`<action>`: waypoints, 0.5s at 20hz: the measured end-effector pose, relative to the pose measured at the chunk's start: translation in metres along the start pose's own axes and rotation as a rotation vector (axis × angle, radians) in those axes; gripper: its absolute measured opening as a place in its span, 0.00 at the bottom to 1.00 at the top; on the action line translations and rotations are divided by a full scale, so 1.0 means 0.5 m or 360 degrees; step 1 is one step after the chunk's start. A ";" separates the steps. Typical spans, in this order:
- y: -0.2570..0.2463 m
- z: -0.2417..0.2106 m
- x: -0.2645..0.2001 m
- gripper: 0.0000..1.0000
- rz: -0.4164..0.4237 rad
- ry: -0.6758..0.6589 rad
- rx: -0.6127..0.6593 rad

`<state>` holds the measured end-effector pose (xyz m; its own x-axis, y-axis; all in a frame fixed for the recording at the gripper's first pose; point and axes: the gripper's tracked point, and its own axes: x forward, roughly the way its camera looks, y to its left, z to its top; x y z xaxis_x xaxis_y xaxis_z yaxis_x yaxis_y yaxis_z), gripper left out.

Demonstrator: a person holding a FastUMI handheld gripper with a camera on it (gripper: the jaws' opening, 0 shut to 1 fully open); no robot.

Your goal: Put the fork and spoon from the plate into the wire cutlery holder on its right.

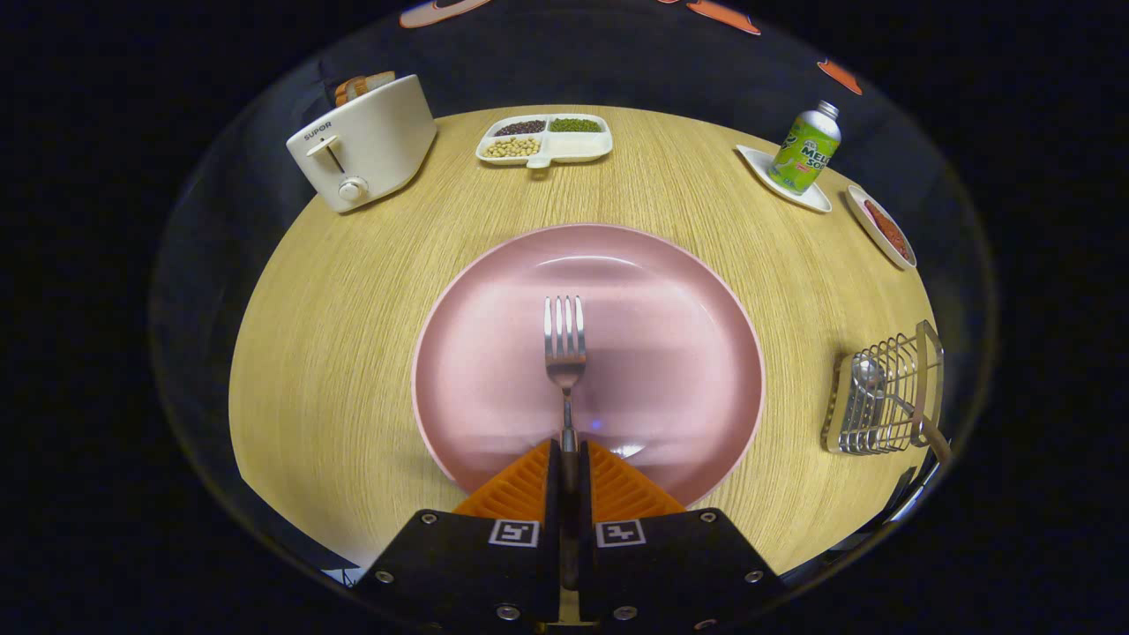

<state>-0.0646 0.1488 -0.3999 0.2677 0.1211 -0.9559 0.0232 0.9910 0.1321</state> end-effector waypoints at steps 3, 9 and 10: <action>-0.012 0.005 -0.009 0.05 0.0004 -0.0023 -0.0010; -0.047 0.034 -0.072 0.05 0.0043 -0.0156 -0.0007; -0.058 0.038 -0.090 0.05 0.0038 -0.0183 -0.0010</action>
<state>-0.0589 0.1133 -0.3557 0.3769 0.1377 -0.9159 0.0097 0.9882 0.1526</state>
